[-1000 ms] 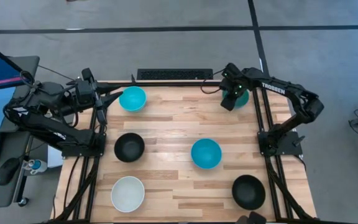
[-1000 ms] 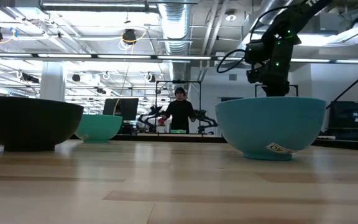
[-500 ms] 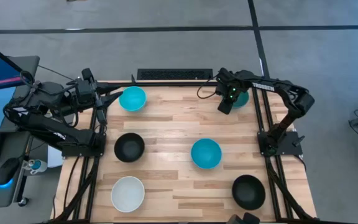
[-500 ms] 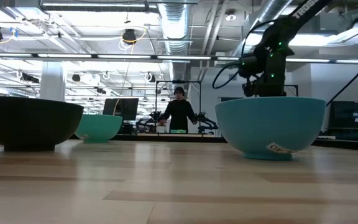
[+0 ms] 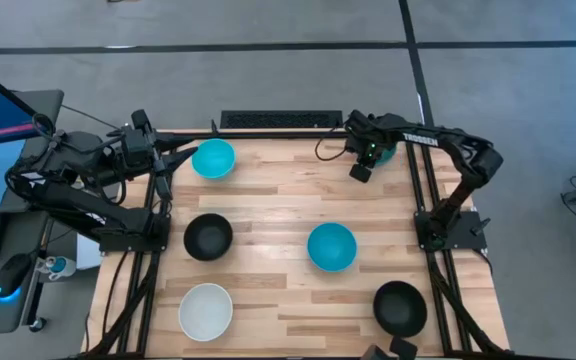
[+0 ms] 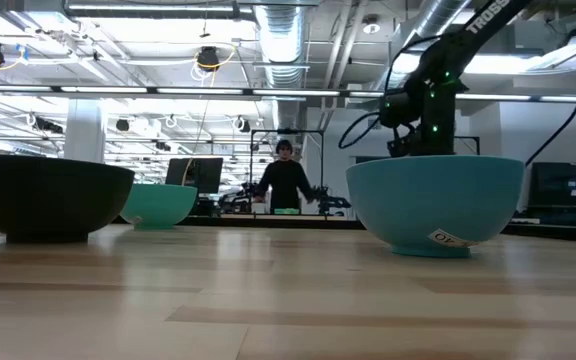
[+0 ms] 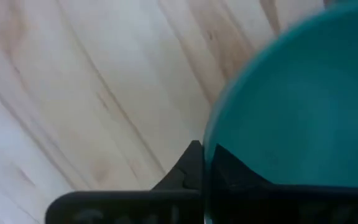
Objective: Nest bowls inside each other
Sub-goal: Stack the green bowl on top of the blue bowl
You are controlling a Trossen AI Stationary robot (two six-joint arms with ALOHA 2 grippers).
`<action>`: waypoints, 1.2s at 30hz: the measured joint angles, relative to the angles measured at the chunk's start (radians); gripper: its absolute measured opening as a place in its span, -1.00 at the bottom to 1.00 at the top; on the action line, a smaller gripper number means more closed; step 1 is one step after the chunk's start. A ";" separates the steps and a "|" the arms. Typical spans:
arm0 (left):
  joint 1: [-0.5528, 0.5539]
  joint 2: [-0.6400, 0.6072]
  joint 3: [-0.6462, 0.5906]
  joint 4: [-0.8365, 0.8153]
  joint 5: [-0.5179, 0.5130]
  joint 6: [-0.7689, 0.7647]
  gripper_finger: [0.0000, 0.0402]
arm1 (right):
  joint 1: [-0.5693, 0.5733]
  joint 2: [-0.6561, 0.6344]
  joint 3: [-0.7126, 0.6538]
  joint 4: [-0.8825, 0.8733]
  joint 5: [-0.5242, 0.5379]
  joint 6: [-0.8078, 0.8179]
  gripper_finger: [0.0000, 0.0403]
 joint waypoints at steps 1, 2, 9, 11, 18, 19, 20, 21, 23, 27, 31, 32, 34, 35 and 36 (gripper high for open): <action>0.000 0.000 0.000 0.000 0.000 0.000 -0.52 | 0.005 -0.004 0.000 0.000 0.008 0.007 -0.93; 0.000 0.000 0.000 0.000 0.000 0.000 -0.52 | 0.011 -0.009 -0.001 -0.002 0.009 0.012 -0.92; 0.000 0.000 0.000 0.000 0.000 -0.001 -0.52 | 0.116 -0.094 0.000 -0.091 -0.017 0.059 -0.95; 0.000 0.000 0.000 0.000 0.000 -0.001 -0.52 | 0.170 -0.135 0.000 -0.117 -0.065 0.076 -0.95; 0.000 0.000 0.000 0.000 0.000 -0.009 -0.52 | 0.422 -0.291 0.000 -0.116 -0.118 0.267 -0.95; 0.000 0.000 0.000 0.000 0.000 -0.019 -0.52 | 0.462 -0.306 0.000 -0.115 -0.119 0.312 -0.95; 0.000 0.000 0.000 0.000 0.000 -0.030 -0.52 | 0.501 -0.318 0.000 -0.108 -0.119 0.351 -0.95; 0.000 0.004 0.000 0.000 0.000 -0.039 -0.52 | 0.537 -0.327 0.000 -0.097 -0.118 0.385 -0.95; 0.000 0.006 0.000 0.000 0.000 -0.044 -0.52 | 0.609 -0.335 0.000 -0.069 -0.106 0.455 -0.95; 0.000 0.016 -0.001 0.000 0.000 -0.045 -0.52 | 0.724 -0.334 0.000 0.025 -0.089 0.553 -0.95; 0.000 0.024 -0.001 0.001 0.000 -0.049 -0.52 | 0.813 -0.299 0.011 0.058 -0.085 0.632 -0.95; 0.000 0.027 -0.001 0.000 0.000 -0.049 -0.52 | 0.835 -0.289 0.021 0.037 -0.076 0.644 -0.95; 0.000 0.033 -0.001 0.002 -0.001 -0.052 -0.52 | 0.874 -0.265 0.051 0.041 -0.056 0.654 -0.95; 0.000 0.034 -0.001 0.001 -0.001 -0.053 -0.52 | 0.894 -0.252 0.065 0.039 -0.045 0.654 -0.95; 0.000 0.037 -0.001 0.002 -0.001 -0.054 -0.52 | 0.912 -0.240 0.081 0.027 -0.035 0.655 -0.95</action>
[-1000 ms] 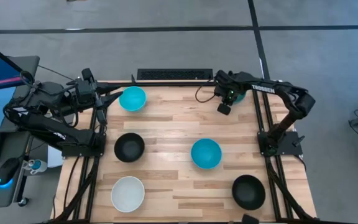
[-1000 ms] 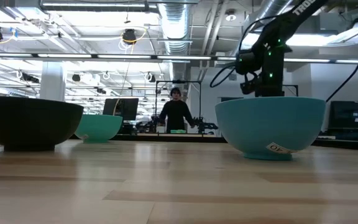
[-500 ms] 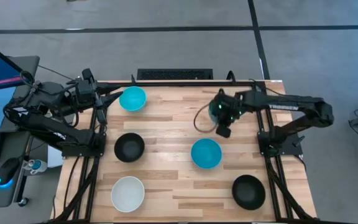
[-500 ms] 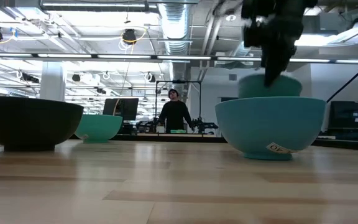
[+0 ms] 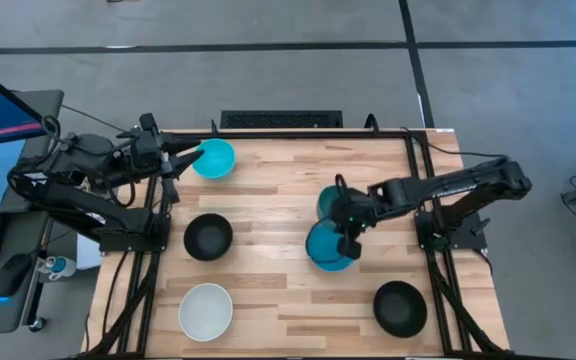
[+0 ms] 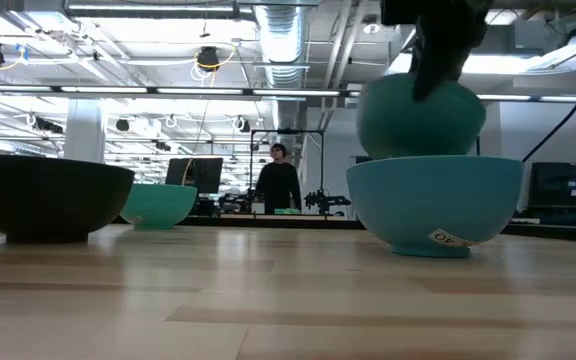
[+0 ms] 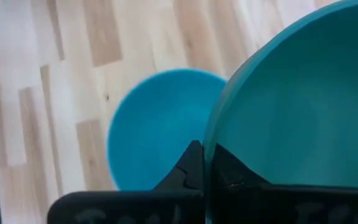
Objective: Nest bowls inside each other
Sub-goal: Stack the green bowl on top of the blue bowl
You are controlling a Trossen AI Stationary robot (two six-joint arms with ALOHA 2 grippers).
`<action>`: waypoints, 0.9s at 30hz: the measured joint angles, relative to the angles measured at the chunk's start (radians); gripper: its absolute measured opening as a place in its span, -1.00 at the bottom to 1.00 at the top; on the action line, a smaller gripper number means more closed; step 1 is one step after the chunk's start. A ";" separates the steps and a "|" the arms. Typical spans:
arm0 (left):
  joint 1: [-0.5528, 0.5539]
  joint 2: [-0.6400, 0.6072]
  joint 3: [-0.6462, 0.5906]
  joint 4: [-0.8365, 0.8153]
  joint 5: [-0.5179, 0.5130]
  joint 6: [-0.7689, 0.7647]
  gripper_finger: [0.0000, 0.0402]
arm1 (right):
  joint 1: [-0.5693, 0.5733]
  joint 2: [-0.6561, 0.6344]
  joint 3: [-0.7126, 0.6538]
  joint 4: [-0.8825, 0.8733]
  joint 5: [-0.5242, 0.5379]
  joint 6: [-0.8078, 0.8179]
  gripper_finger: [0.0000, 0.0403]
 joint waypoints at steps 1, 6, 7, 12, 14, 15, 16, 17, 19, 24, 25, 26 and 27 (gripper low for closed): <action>0.000 0.002 0.000 0.002 0.000 -0.004 -0.52 | 0.018 0.014 0.020 -0.006 0.005 0.001 -0.95; 0.000 0.014 0.000 -0.008 -0.001 -0.015 -0.52 | 0.088 0.084 0.132 -0.045 0.022 -0.006 -0.95; 0.000 0.017 0.000 -0.008 -0.001 -0.019 -0.52 | 0.099 0.098 0.152 -0.055 0.022 -0.005 -0.95; 0.000 0.024 0.000 -0.024 0.007 -0.063 -0.52 | 0.155 0.162 0.215 -0.088 0.022 0.023 -0.95; 0.000 0.023 0.000 -0.050 0.010 -0.088 -0.52 | 0.176 0.184 0.229 -0.088 0.021 0.061 -0.95; 0.000 0.023 0.000 -0.063 0.010 -0.100 -0.52 | 0.186 0.195 0.233 -0.091 0.021 0.082 -0.95; 0.000 0.023 0.000 -0.076 0.011 -0.111 -0.52 | 0.197 0.206 0.237 -0.091 0.021 0.107 -0.95; 0.000 0.022 0.000 -0.089 0.011 -0.123 -0.52 | 0.206 0.217 0.241 -0.090 0.021 0.135 -0.95; 0.000 0.020 0.000 -0.106 0.025 -0.144 -0.52 | 0.230 0.231 0.243 -0.091 0.022 0.181 -0.95; 0.000 0.020 0.000 -0.113 0.127 -0.139 -0.52 | 0.264 0.300 0.244 -0.124 0.049 0.242 -0.95; -0.001 0.020 0.000 -0.112 0.143 -0.138 -0.52 | 0.264 0.313 0.244 -0.124 0.055 0.251 -0.95; -0.001 0.020 0.000 -0.113 0.152 -0.137 -0.52 | 0.264 0.329 0.244 -0.124 0.060 0.252 -0.95; -0.001 0.020 0.000 -0.112 0.157 -0.135 -0.52 | 0.263 0.347 0.244 -0.123 0.062 0.253 -0.95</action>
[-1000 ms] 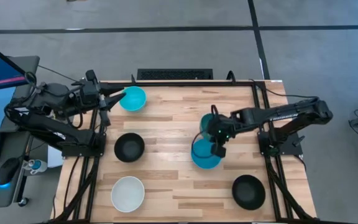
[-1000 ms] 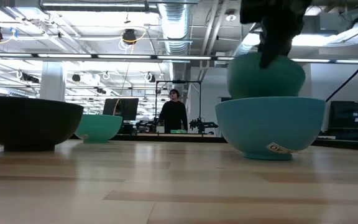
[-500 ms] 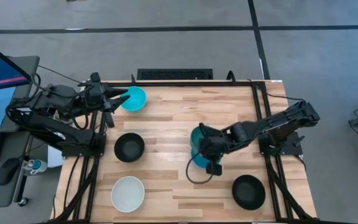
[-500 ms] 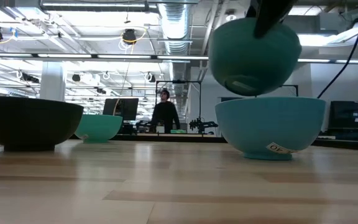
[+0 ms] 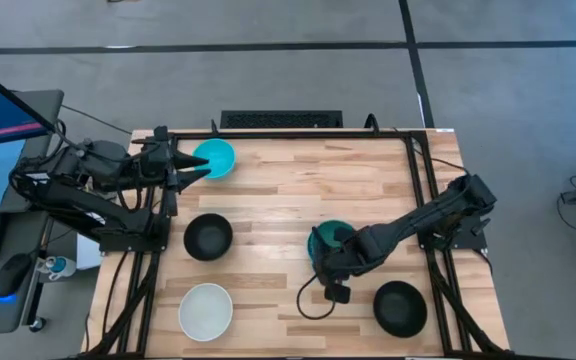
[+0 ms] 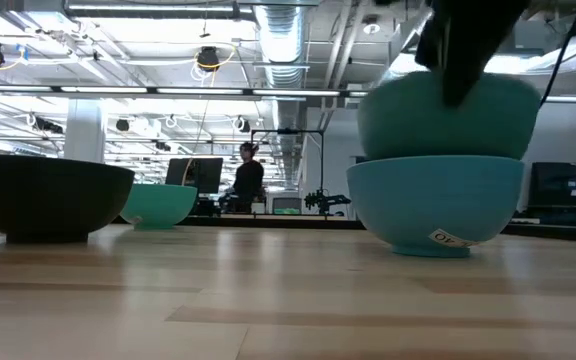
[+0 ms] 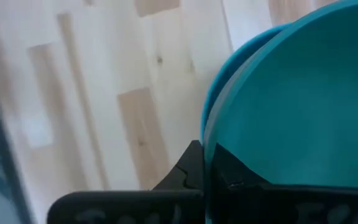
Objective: Nest bowls inside each other
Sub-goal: Stack the green bowl on top of the blue bowl, then stack the bottom black bowl on top of the green bowl
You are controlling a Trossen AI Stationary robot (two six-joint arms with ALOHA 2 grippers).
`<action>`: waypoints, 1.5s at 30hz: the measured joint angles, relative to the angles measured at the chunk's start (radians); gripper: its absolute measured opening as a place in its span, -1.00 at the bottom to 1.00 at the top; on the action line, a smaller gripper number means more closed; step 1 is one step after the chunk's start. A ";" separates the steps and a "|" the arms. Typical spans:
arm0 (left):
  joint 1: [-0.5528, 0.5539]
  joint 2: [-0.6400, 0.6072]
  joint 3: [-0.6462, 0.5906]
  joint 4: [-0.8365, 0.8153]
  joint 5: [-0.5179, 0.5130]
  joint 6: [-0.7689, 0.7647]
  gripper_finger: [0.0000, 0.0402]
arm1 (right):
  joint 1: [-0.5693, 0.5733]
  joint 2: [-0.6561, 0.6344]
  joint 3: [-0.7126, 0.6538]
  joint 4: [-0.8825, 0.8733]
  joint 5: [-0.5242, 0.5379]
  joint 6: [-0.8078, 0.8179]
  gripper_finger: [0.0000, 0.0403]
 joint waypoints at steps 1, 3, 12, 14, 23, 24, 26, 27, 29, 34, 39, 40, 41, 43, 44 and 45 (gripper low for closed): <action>0.000 0.000 0.000 0.000 0.003 0.005 -0.52 | -0.001 0.018 0.000 0.002 0.001 0.000 -0.95; 0.000 0.000 0.000 0.002 0.003 0.018 -0.52 | -0.005 0.049 0.000 0.001 0.003 0.000 -0.95; 0.000 0.000 0.000 0.019 0.010 0.020 -0.52 | -0.029 0.102 0.000 0.037 -0.002 -0.001 -0.78; 0.000 0.000 0.000 0.026 0.010 0.020 -0.52 | -0.034 0.101 0.000 0.059 -0.013 -0.007 -0.77; 0.000 0.000 0.000 0.037 0.010 0.016 -0.52 | -0.048 0.083 -0.002 0.087 -0.104 -0.036 -0.75; 0.000 0.000 0.000 0.037 0.010 0.013 -0.52 | -0.048 0.083 -0.002 0.086 -0.105 -0.036 -0.75; 0.000 0.000 0.000 0.037 0.010 0.012 -0.52 | -0.048 0.071 -0.002 0.085 -0.105 -0.036 -0.75; 0.000 0.000 0.000 0.037 0.010 0.012 -0.52 | -0.048 0.062 -0.002 0.088 -0.107 -0.036 -0.75; 0.000 0.001 0.000 0.037 0.010 0.011 -0.52 | -0.048 0.043 -0.002 0.094 -0.109 -0.035 -0.75; 0.001 0.001 0.000 0.004 0.010 -0.019 -0.52 | -0.048 -0.038 -0.002 0.100 -0.109 -0.016 -0.74; 0.000 0.005 -0.005 -0.124 0.015 -0.154 -0.52 | -0.048 -0.140 -0.002 0.132 -0.108 0.037 -0.74; 0.000 0.006 -0.009 -0.148 0.033 -0.179 -0.52 | -0.048 -0.163 -0.001 0.152 -0.103 0.046 -0.74; 0.000 0.008 -0.014 -0.176 0.059 -0.204 -0.52 | -0.048 -0.188 -0.001 0.162 -0.095 0.051 -0.74; 0.000 0.011 -0.024 -0.196 0.130 -0.251 -0.52 | -0.048 -0.229 -0.001 0.196 -0.090 0.051 -0.74; 0.000 0.016 -0.024 -0.208 0.165 -0.273 -0.52 | -0.049 -0.249 -0.001 0.218 -0.083 0.051 -0.74; 0.000 0.026 -0.024 -0.224 0.194 -0.289 -0.52 | -0.049 -0.271 -0.001 0.222 -0.064 0.051 -0.74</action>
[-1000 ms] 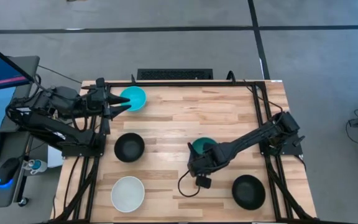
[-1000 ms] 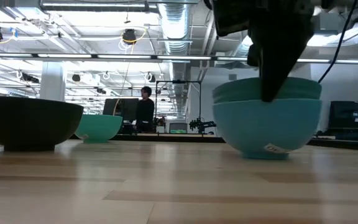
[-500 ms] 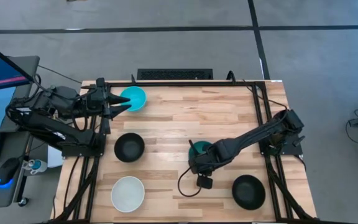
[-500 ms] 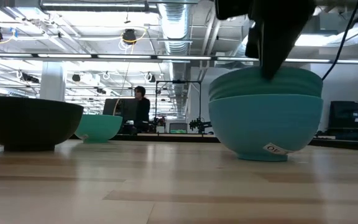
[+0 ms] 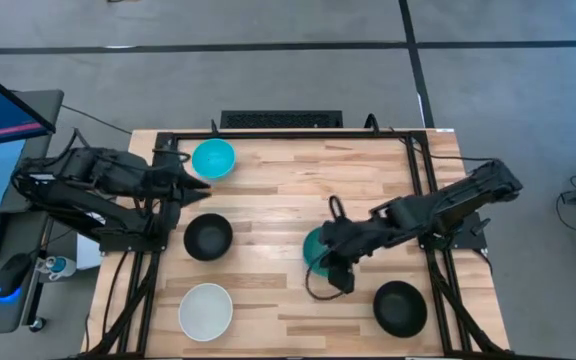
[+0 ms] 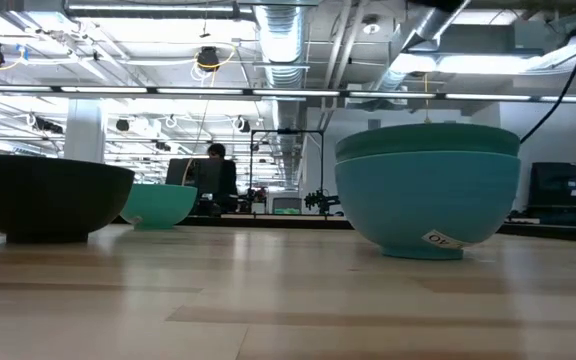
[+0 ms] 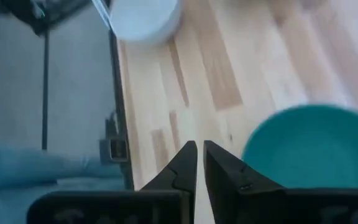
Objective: Nest bowls inside each other
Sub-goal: Stack the bottom black bowl on top of the green bowl
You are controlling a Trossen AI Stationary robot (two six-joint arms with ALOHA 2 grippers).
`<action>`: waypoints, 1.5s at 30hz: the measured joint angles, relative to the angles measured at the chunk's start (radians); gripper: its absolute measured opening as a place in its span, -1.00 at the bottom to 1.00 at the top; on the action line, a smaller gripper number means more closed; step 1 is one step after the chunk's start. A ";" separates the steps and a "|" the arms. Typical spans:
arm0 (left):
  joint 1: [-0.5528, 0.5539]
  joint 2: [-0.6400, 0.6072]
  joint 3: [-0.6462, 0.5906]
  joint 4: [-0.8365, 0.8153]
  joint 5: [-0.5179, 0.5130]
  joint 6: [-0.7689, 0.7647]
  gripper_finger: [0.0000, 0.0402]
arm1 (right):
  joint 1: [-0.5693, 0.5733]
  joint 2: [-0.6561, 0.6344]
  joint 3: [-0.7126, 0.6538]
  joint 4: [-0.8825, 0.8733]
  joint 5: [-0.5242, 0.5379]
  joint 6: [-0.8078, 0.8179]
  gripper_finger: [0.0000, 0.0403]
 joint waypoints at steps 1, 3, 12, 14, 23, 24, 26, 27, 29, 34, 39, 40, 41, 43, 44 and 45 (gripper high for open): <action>0.000 0.012 0.000 -0.008 0.025 -0.015 -0.52 | -0.001 -0.018 0.000 0.012 0.021 -0.004 -0.74; 0.000 0.034 -0.001 -0.008 0.067 -0.049 -0.52 | -0.005 -0.053 0.001 0.043 0.065 -0.021 -0.75; 0.000 0.228 -0.002 0.010 0.090 -0.045 -0.52 | -0.013 -0.122 0.001 -0.086 0.126 -0.032 -0.79; 0.000 0.275 -0.002 0.029 0.117 -0.021 -0.52 | -0.005 -0.122 0.001 -0.136 0.125 -0.027 -0.80; 0.000 0.430 -0.002 0.154 0.269 0.119 -0.52 | 0.054 -0.122 0.000 -0.421 0.117 -0.026 -0.82; 0.000 0.441 -0.002 0.194 0.294 0.131 -0.52 | 0.069 -0.122 0.000 -0.466 0.116 -0.026 -0.82; 0.000 0.460 -0.002 0.286 0.334 0.138 -0.52 | 0.098 -0.122 -0.001 -0.541 0.117 -0.026 -0.82; -0.001 0.467 -0.002 0.347 0.351 0.138 -0.52 | 0.115 -0.122 -0.004 -0.560 0.121 -0.026 -0.82; -0.003 0.475 -0.002 0.455 0.381 0.154 -0.52 | 0.145 -0.123 -0.018 -0.581 0.123 -0.025 -0.82; -0.003 0.494 -0.002 0.552 0.404 0.191 -0.52 | 0.210 -0.123 -0.072 -0.579 0.056 -0.001 -0.81; -0.011 0.501 -0.002 0.533 0.475 0.254 -0.52 | 0.254 -0.118 -0.149 -0.548 -0.014 0.043 -0.77; -0.015 0.502 -0.002 0.532 0.479 0.261 -0.52 | 0.259 -0.118 -0.165 -0.527 -0.029 0.057 -0.76; -0.016 0.502 -0.002 0.537 0.480 0.270 -0.52 | 0.262 -0.118 -0.184 -0.503 -0.048 0.071 -0.76; -0.016 0.505 -0.001 0.543 0.483 0.283 -0.52 | 0.269 -0.118 -0.221 -0.458 -0.085 0.088 -0.75; -0.016 0.507 -0.001 0.539 0.488 0.283 -0.52 | 0.273 -0.118 -0.237 -0.439 -0.097 0.094 -0.75; -0.016 0.508 -0.002 0.536 0.496 0.283 -0.52 | 0.278 -0.118 -0.255 -0.421 -0.107 0.101 -0.74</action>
